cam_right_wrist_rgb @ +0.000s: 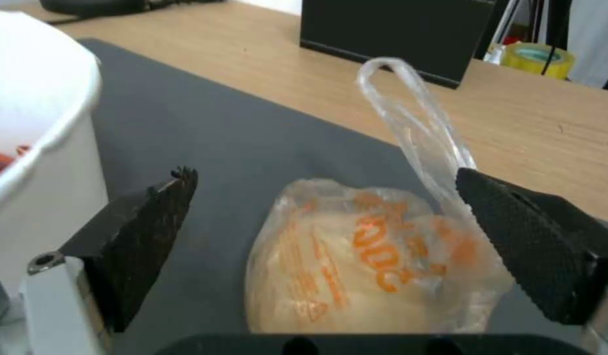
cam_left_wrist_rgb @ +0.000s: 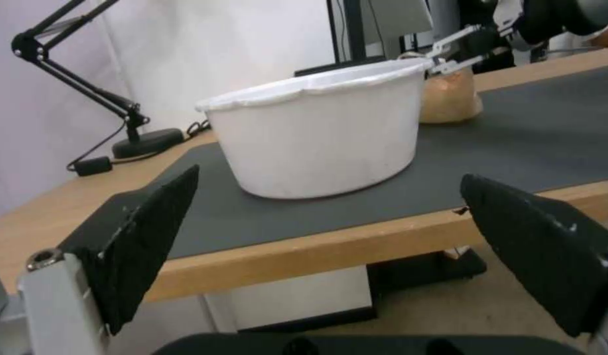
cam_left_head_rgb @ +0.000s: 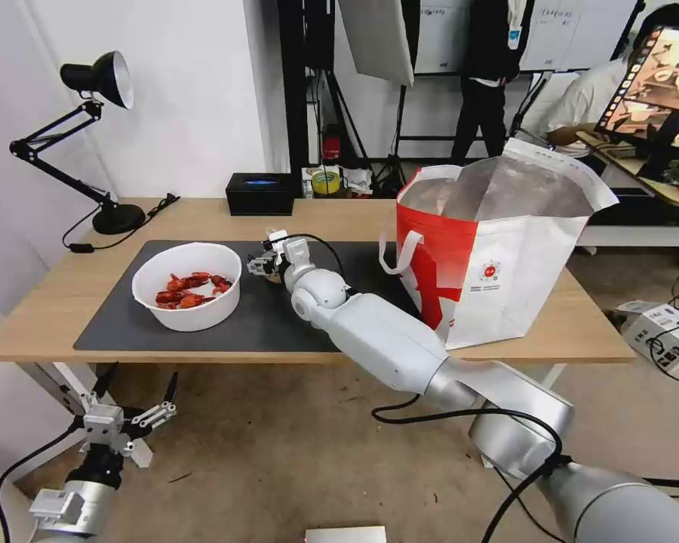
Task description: Pick up the trash from the table and place it into the takeout bag.
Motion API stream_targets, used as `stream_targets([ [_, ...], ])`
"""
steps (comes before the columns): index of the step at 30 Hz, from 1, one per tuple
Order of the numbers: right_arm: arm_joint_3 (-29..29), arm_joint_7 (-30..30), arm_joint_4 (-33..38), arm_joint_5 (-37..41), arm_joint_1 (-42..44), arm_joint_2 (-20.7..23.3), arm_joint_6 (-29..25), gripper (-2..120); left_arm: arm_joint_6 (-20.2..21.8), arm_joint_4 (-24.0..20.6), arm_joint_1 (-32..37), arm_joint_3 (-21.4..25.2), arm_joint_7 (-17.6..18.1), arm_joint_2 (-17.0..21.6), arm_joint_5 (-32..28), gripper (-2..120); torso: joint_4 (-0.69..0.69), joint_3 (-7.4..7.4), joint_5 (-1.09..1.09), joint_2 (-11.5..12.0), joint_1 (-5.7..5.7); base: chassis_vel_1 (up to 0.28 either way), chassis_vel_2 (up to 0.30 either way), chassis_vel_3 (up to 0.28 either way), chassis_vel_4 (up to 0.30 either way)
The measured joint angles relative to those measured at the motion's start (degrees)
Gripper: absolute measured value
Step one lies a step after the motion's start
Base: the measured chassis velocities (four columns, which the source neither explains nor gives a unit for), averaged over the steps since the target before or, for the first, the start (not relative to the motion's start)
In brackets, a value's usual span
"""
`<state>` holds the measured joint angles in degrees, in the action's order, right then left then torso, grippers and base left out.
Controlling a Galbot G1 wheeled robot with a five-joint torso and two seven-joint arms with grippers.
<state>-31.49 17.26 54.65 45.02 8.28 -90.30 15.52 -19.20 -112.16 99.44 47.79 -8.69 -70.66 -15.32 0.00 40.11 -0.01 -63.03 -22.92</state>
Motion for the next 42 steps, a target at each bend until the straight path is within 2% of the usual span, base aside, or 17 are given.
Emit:
stream_targets([
  [24,0.6,0.1,-1.5,0.0,1.6,0.2,2.5,100,-0.2,-0.2,-0.1,0.5,-0.1,0.0,-0.7,100,0.00,0.00,0.01,0.0,0.00,0.000,0.000,0.000,0.000],
  [29,0.6,0.2,-1.4,0.0,2.1,0.3,3.1,89,-0.2,-0.2,0.0,0.5,-0.1,0.0,-0.7,100,0.00,0.00,0.01,0.0,0.00,0.000,0.000,0.000,0.000],
  [31,0.6,0.3,-1.4,0.0,2.3,0.3,3.4,78,-0.2,-0.2,0.0,0.5,-0.1,0.0,-0.6,100,0.00,0.00,0.01,0.0,0.01,0.000,0.000,0.000,0.000],
  [33,0.6,0.3,-1.4,0.0,2.4,0.3,3.5,75,-0.2,-0.2,0.0,0.5,-0.1,0.1,-0.6,100,0.00,0.00,0.01,0.0,0.00,0.000,0.000,0.000,0.000],
  [36,0.6,0.4,-1.4,0.0,2.5,0.3,3.5,59,-0.2,-0.2,-0.1,0.4,-0.1,0.1,-0.5,100,0.00,0.00,0.01,0.0,0.00,0.000,0.000,0.000,0.000],
  [37,0.6,0.4,-1.4,0.0,2.5,0.3,3.5,59,-0.2,-0.2,-0.1,0.4,-0.1,0.1,-0.5,100,0.00,0.00,0.01,0.0,0.00,0.000,0.000,0.000,0.000],
  [40,0.6,0.4,-1.4,0.1,2.5,0.3,3.5,44,-0.2,-0.1,-0.2,0.3,-0.1,0.1,-0.5,100,0.00,0.00,0.01,0.0,0.00,0.000,0.000,0.000,0.000],
  [41,0.6,0.4,-1.4,0.1,2.5,0.3,3.5,44,-0.2,-0.1,-0.2,0.3,-0.1,0.1,-0.5,100,0.00,0.00,0.01,0.0,0.00,0.000,0.000,0.000,0.000],
  [42,0.6,0.4,-1.4,0.2,2.5,0.3,3.5,39,-0.2,0.0,-0.2,0.2,-0.1,0.1,-0.5,100,0.00,0.00,0.01,0.0,0.00,0.000,0.000,0.000,0.000],
])
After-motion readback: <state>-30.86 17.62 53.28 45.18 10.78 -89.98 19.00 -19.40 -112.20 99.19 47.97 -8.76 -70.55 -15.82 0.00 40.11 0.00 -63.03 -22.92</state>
